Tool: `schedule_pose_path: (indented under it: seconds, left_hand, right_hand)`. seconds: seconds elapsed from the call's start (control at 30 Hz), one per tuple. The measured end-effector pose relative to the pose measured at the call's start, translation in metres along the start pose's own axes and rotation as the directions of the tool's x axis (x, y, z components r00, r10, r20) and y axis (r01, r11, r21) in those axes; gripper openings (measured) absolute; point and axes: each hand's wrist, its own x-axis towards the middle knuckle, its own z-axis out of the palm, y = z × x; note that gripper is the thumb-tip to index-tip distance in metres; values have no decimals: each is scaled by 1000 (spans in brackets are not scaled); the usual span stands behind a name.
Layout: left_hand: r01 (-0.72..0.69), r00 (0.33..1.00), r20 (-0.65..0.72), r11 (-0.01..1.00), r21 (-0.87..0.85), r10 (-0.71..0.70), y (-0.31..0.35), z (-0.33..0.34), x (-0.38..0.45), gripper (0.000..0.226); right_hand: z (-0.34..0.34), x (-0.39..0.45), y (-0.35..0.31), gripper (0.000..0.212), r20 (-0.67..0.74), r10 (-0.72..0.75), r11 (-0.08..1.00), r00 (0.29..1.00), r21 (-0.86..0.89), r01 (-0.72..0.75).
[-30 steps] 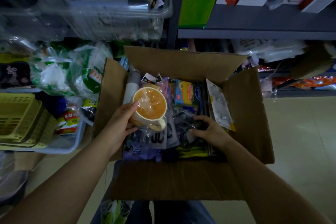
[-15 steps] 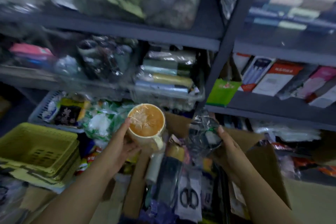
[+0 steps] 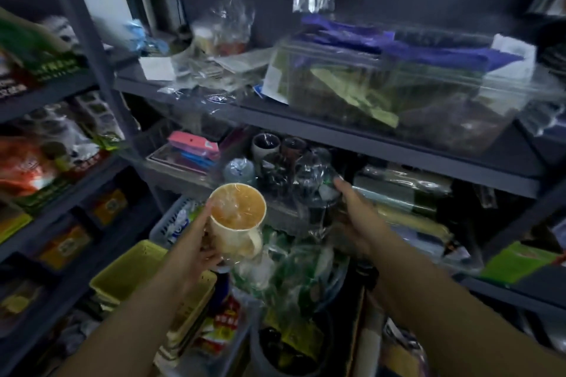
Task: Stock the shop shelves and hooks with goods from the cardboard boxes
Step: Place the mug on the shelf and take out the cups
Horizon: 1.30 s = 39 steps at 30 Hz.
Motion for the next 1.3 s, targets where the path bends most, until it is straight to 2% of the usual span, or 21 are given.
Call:
schedule_pose_path:
  seconds: [0.1, 0.2, 0.3, 0.37, 0.43, 0.5, 0.57, 0.63, 0.7, 0.77, 0.83, 0.9, 1.0, 1.13, 1.2, 1.3]
  left_hand:
    - [22, 999, 30, 1000, -21, -21, 13, -8, 26, 54]
    - [54, 995, 85, 998, -25, -52, 21, -5, 46, 48]
    - [106, 983, 152, 994, 7, -106, 21, -3, 68, 50]
    - [124, 983, 137, 992, 16, -125, 18, -1, 81, 50]
    - [141, 981, 129, 989, 42, -145, 15, 1, 90, 62]
    - [162, 977, 128, 985, 63, -169, 12, 2, 95, 76]
    - [163, 979, 118, 985, 52, -168, 10, 3, 96, 78]
    - [171, 977, 123, 985, 33, -174, 8, 3, 98, 78]
    - [179, 974, 138, 983, 29, -181, 4, 2, 98, 79]
    - [181, 973, 138, 983, 28, -183, 0, 0, 100, 79]
    - [180, 973, 138, 983, 36, -183, -3, 0, 101, 81]
    - [191, 971, 135, 981, 43, -195, -4, 0, 101, 85]
    - [204, 969, 134, 977, 55, -210, -4, 1, 100, 89]
    - [201, 972, 119, 979, 34, -203, -6, 4, 97, 73]
    - [208, 972, 107, 978, 26, -210, -6, 5, 96, 72]
    - [191, 975, 106, 981, 37, -194, -3, 8, 89, 75]
  right_hand:
    - [29, 49, -11, 45, -108, -46, 993, 993, -109, 34]
    - [41, 80, -9, 56, -172, -90, 931, 981, -364, 22]
    - [40, 101, -8, 47, -173, -97, 802, 980, -597, -26]
    - [36, 113, -10, 35, -175, -159, 684, 972, -729, -20]
    - [30, 128, -9, 26, -192, -177, 640, 965, -767, -35]
    - [29, 137, -9, 27, -160, -166, 580, 973, -814, -35]
    - [34, 142, -11, 39, -86, -110, 524, 990, -852, -16]
    - [42, 143, -11, 75, 9, -29, 456, 1000, -890, 21]
    - [50, 146, -4, 105, 77, 38, 317, 996, -946, 61]
    - [54, 148, 6, 111, 101, 52, 190, 993, -978, 90]
    - [53, 149, 14, 106, 93, -14, 175, 996, -980, 94]
    - [49, 154, 19, 97, 91, -110, 224, 990, -968, 114]
    - [39, 163, 17, 87, 130, -154, 242, 979, -956, 165]
    - [32, 169, 10, 65, 154, -248, 9, 957, -987, 161]
    - [36, 168, 11, 58, 141, -265, -1, 954, -989, 146]
    - [39, 164, 16, 61, 136, -288, 8, 948, -989, 145]
